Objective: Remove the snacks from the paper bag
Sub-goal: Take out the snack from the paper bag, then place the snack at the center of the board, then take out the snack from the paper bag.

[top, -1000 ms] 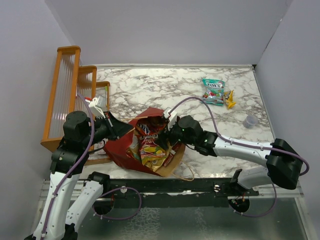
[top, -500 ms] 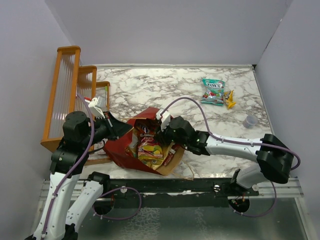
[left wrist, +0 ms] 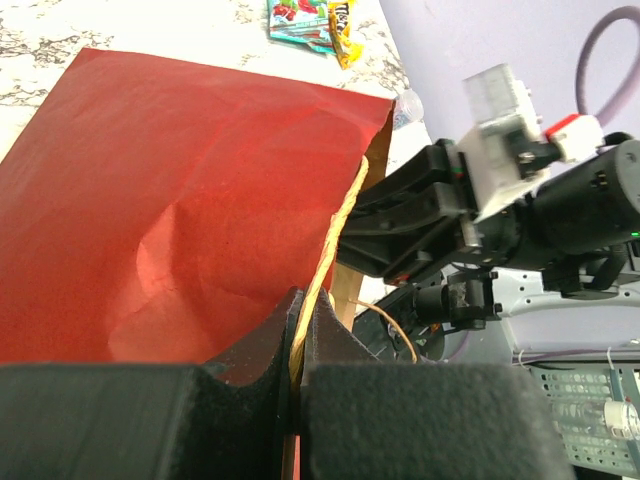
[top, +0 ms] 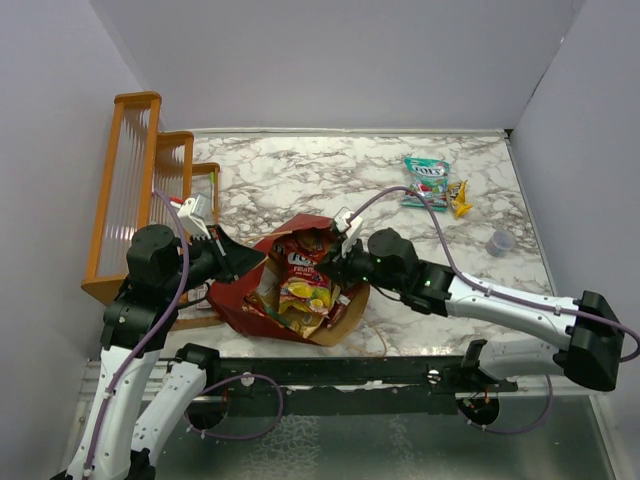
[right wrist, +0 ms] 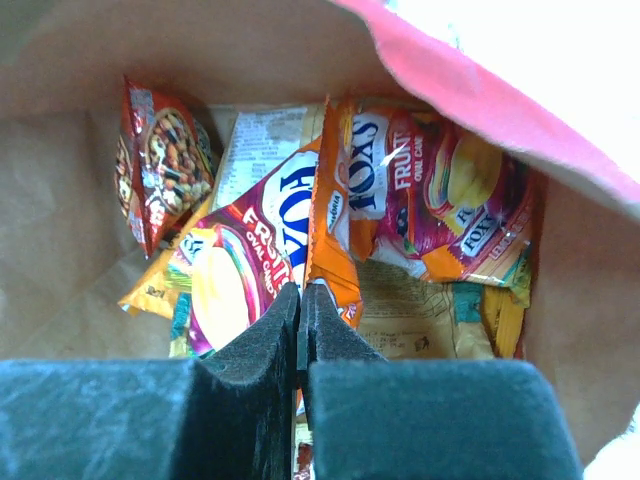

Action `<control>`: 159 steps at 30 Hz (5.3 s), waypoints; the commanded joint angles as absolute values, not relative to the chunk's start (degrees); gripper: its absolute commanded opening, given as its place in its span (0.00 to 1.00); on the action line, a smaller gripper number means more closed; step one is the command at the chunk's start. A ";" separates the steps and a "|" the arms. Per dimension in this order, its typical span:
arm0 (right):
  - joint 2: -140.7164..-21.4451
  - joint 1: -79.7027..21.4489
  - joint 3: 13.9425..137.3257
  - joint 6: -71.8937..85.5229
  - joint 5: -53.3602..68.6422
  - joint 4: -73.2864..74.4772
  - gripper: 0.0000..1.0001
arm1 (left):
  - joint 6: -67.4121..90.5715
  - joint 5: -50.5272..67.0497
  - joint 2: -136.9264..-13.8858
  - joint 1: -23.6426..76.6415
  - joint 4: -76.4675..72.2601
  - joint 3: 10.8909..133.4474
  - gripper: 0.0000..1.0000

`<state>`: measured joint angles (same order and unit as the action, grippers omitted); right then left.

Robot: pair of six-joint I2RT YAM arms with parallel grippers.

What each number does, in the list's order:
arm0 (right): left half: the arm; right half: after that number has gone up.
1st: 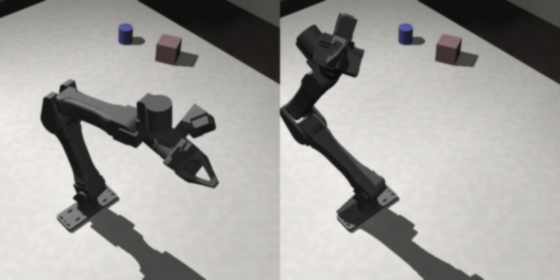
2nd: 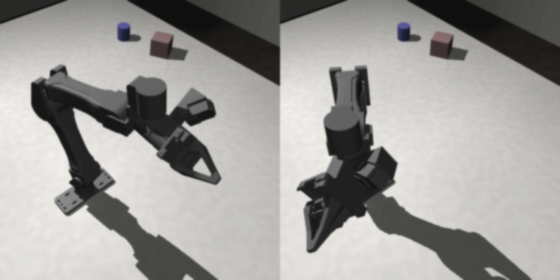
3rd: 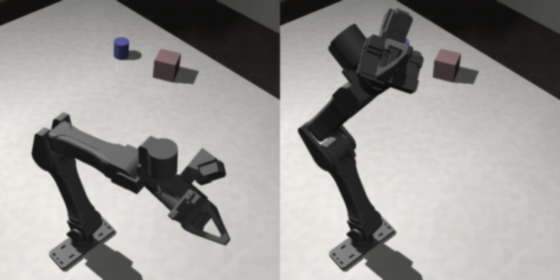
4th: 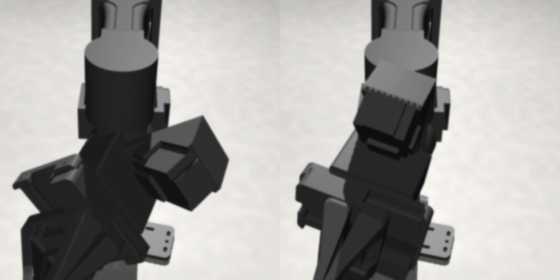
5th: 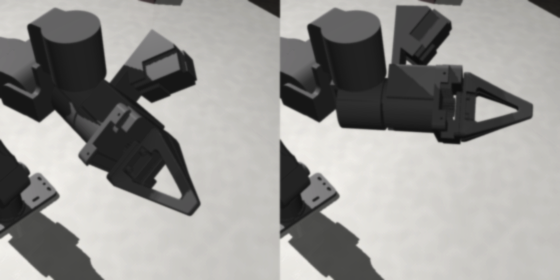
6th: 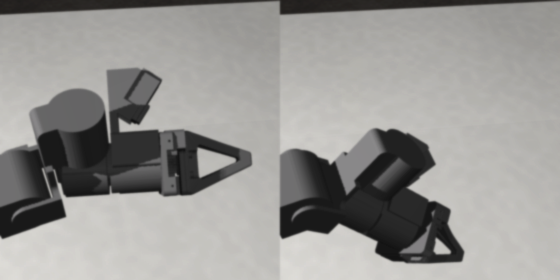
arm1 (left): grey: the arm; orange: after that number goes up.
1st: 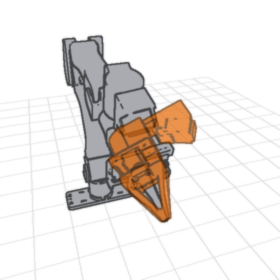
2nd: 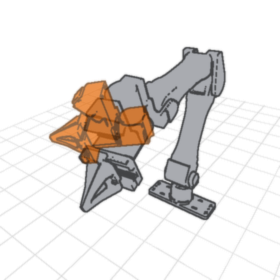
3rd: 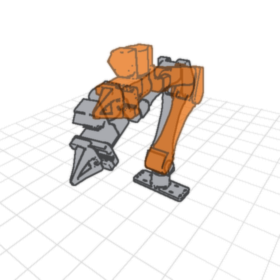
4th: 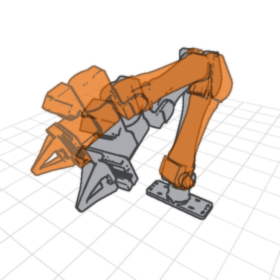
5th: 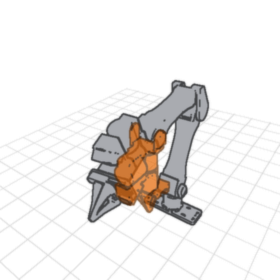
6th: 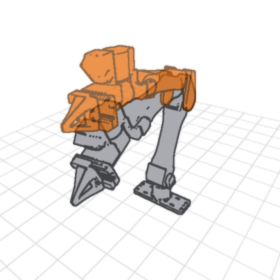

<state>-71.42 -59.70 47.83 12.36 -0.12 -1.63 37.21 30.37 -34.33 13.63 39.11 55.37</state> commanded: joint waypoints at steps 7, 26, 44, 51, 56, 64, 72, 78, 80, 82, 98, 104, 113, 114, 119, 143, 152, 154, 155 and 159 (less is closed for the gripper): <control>-63.12 -60.03 50.32 10.44 -1.08 0.86 0.01 | 37.53 29.34 -33.23 13.80 39.55 55.23 0.00; -42.91 -60.03 52.86 -5.60 -0.81 5.03 0.01 | 36.83 28.73 -34.45 13.78 39.77 53.89 0.00; -50.68 -54.29 46.04 0.70 -64.87 -7.95 0.01 | 35.17 27.69 -34.69 13.80 41.66 54.73 0.00; -56.94 -29.65 42.00 20.86 -29.91 -0.25 0.01 | 35.32 28.04 -34.20 13.75 42.16 55.02 0.00; -62.56 -23.84 39.23 28.33 -22.80 -7.73 0.02 | 35.88 28.40 -33.99 13.80 41.90 54.85 0.00; -74.14 -14.69 33.91 36.15 -16.84 -24.88 0.01 | 36.06 28.39 -33.91 13.80 42.01 55.47 0.00; -79.30 -5.27 26.82 41.34 -2.30 -34.23 0.35 | 36.13 28.06 -33.66 13.80 42.63 55.72 0.00; -67.22 -5.18 24.40 34.64 -8.14 -22.82 0.68 | 36.12 28.26 -33.62 13.80 42.48 55.22 0.00; -62.46 -5.19 24.13 34.03 -10.56 -18.89 0.81 | 36.27 28.46 -33.64 13.80 42.05 54.91 0.00; -58.11 -5.19 24.00 32.67 -11.72 -16.25 0.97 | 36.39 28.68 -33.66 13.80 41.66 54.72 0.00; -45.94 -15.16 28.98 18.57 33.69 -18.87 0.97 | 36.82 29.99 -33.08 13.78 40.35 53.50 0.00; -47.84 -36.15 34.26 2.37 34.74 -15.68 0.93 | 37.25 31.55 -33.42 13.80 38.53 53.01 0.00; -62.63 -56.87 43.50 -30.41 28.25 -5.58 0.80 | 37.92 34.85 -32.64 13.79 35.27 55.50 0.00; -64.75 -58.05 43.90 -31.78 24.57 -6.74 0.80 | 38.03 35.01 -32.58 13.79 34.98 55.54 0.00; -74.14 -59.54 46.05 -36.72 16.87 -9.49 0.73 | 38.56 35.24 -32.54 13.78 34.74 55.44 0.00; -96.45 -61.51 53.75 -36.03 -1.76 -20.03 0.21 | 38.31 32.10 -31.62 13.79 39.32 56.51 0.00; -88.42 -62.09 51.07 -32.36 3.05 -17.69 0.01 | 38.45 31.47 -31.70 13.80 39.78 56.78 0.00; -84.15 -62.14 48.50 -30.98 6.12 -20.08 0.01 | 38.47 31.16 -31.67 13.80 39.97 56.72 0.00; -81.89 -62.14 47.23 -30.37 8.03 -21.00 0.01 | 38.43 31.01 -31.64 13.80 40.11 56.64 0.00; -74.69 -62.14 43.54 -28.15 15.01 -21.09 0.01 | 38.59 30.53 -31.36 13.75 40.40 56.25 0.00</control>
